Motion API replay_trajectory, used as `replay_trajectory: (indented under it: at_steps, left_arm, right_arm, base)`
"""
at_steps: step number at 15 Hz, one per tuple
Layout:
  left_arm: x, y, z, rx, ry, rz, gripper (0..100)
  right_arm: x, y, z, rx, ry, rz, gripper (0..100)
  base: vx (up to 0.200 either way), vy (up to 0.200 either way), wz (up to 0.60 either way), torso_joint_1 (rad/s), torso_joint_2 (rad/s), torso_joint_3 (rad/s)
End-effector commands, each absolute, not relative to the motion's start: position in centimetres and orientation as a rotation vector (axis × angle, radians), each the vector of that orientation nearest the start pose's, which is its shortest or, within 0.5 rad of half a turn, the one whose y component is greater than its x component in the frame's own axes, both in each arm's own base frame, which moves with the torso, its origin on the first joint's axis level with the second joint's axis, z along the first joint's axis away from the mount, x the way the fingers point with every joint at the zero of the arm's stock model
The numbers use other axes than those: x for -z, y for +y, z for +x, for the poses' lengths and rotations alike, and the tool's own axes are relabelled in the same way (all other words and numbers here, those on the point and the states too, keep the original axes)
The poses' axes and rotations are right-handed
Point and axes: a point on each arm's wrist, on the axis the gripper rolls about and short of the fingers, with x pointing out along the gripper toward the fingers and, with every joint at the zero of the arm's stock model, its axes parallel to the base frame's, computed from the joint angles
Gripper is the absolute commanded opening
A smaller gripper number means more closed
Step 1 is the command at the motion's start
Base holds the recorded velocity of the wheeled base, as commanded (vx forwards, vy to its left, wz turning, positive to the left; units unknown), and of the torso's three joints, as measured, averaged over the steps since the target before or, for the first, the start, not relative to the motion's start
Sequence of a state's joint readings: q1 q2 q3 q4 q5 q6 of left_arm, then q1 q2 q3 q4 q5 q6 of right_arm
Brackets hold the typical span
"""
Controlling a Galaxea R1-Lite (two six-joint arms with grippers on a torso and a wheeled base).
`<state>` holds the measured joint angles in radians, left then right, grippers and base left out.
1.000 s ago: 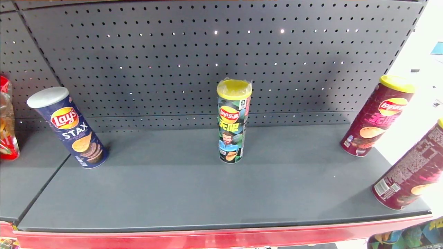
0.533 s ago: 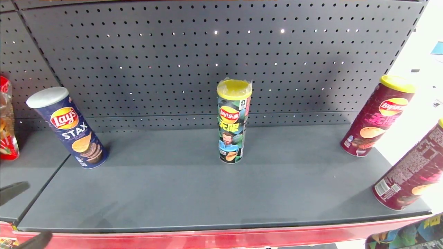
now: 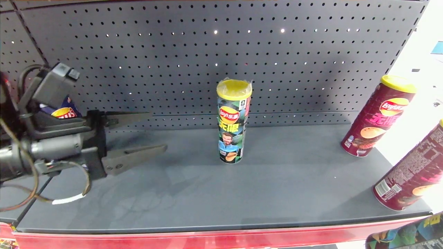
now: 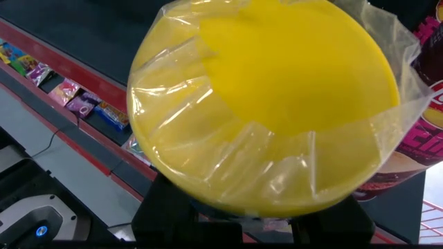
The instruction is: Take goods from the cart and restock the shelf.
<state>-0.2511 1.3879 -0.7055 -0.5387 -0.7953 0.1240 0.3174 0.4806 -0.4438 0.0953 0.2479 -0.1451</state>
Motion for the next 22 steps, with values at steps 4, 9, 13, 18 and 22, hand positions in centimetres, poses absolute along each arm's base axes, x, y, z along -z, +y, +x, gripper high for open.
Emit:
replay_trajectory:
  at_steps: [4,9,13,18,22]
  left_arm:
    - [-21.7,-11.2,28.2,1.139,0.094,0.108,100]
    - [-21.5,-12.7,31.4,1.207,0.051,0.143,100]
    - [-21.6,-13.8,33.6,1.257,0.020,0.144,100]
    - [-21.2,-14.5,34.7,1.296,0.013,0.141,100]
    - [-20.7,-15.8,35.1,1.336,0.018,0.136,100]
  right_arm:
    - [-19.4,0.9,1.0,-0.576,0.095,-0.146,0]
    - [-19.4,0.9,1.0,-0.574,0.095,-0.146,0]
    - [-19.3,0.9,1.0,-0.574,0.098,-0.146,0]
    - [-19.2,0.9,1.0,-0.573,0.100,-0.147,0]
    - [-19.2,0.9,1.1,-0.575,0.103,-0.147,0]
  base:
    - [0.000,0.000,0.00,0.000,0.00,0.000]
    - [0.000,0.000,0.00,0.000,0.00,0.000]
    - [0.000,0.000,0.00,0.000,0.00,0.000]
    - [0.000,0.000,0.00,0.000,0.00,0.000]
    - [0.000,0.000,0.00,0.000,0.00,0.000]
